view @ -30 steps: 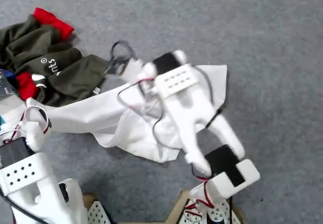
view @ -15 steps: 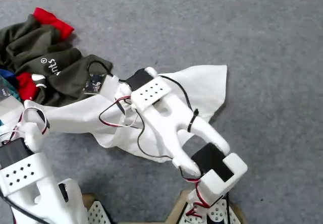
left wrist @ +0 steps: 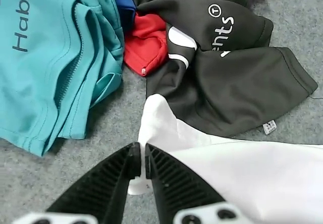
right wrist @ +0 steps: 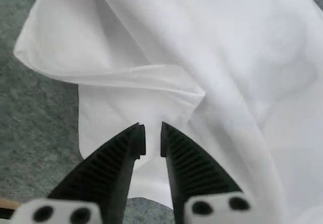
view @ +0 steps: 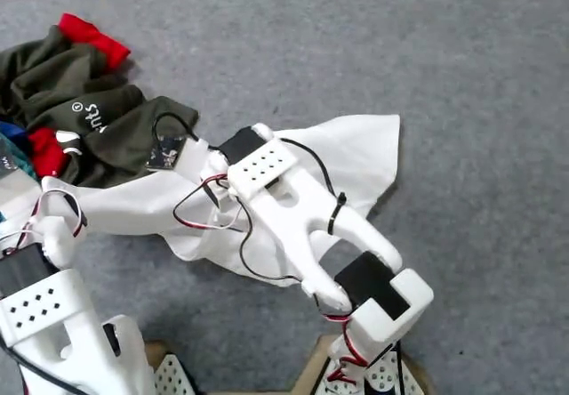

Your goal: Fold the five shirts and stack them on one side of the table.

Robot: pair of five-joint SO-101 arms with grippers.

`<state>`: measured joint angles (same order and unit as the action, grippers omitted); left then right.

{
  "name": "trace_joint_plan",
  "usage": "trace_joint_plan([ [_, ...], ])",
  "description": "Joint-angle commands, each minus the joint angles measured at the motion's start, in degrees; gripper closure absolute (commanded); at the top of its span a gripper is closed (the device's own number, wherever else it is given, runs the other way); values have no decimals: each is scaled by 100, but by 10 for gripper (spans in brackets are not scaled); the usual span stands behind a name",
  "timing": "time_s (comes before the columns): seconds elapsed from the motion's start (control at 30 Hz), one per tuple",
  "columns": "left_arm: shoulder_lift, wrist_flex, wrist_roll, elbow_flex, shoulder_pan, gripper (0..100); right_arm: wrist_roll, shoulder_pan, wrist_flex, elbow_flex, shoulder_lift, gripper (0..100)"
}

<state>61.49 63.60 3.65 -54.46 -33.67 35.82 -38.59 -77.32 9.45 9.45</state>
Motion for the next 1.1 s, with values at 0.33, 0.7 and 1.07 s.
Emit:
trace_joint_plan([
  [0.33,79,-79,-70,40,-145,971,-413,-185,484,22,-22,884],
  [0.7,79,-79,-62,31,-145,971,-466,229,615,-409,576,851],
  [1.07,79,-79,-53,22,-136,971,-1073,237,598,-1297,1420,937],
])
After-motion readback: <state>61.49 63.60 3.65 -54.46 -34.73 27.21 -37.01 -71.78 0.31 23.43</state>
